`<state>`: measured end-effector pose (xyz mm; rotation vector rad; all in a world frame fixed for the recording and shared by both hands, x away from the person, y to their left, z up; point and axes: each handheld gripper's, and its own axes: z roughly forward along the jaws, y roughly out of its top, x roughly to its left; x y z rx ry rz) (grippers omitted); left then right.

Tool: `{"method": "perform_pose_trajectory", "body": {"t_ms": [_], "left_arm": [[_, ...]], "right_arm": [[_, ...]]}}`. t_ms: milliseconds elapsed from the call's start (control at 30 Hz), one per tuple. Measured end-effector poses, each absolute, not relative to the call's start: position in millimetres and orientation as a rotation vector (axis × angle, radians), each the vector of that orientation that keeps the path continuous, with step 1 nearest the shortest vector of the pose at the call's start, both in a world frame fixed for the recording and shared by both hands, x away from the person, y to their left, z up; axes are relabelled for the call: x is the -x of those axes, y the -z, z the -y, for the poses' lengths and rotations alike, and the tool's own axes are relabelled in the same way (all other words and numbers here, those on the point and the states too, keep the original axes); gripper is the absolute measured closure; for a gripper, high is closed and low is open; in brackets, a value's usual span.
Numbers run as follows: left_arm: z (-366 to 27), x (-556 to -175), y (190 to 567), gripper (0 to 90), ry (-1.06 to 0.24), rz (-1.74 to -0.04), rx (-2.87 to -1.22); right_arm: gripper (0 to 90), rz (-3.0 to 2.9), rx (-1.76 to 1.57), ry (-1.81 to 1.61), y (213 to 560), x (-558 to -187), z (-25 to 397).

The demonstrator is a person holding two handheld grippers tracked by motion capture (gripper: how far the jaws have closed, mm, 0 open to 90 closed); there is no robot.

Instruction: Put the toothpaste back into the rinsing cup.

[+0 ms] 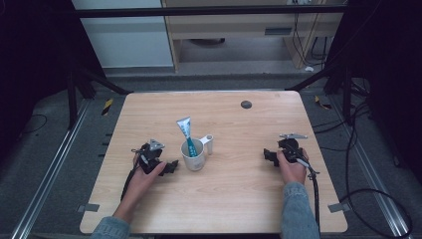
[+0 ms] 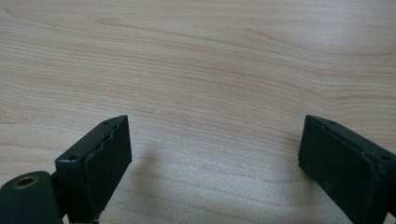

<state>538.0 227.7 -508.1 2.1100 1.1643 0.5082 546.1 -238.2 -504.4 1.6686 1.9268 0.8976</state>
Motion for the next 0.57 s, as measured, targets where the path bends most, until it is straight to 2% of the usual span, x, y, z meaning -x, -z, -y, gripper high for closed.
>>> {"method": "perform_pose_trajectory", "body": {"t_ms": [333, 433, 567], "left_arm": [[-227.7, -537.9, 508.2, 0.0, -0.508, -1.165, -2.11], [-227.6, -537.9, 508.2, 0.0, -0.508, -1.164, -2.11], [-227.6, -537.8, 508.2, 0.0, -0.508, -1.164, -2.109]], "right_arm": [[4.3, -1.925, -1.583, -0.84, 511.1, -544.8, 229.7], [0.3, -1.919, -1.607, -0.83, 511.4, -545.4, 229.6], [0.3, -1.908, -1.611, -0.817, 511.7, -546.0, 230.1]]}}
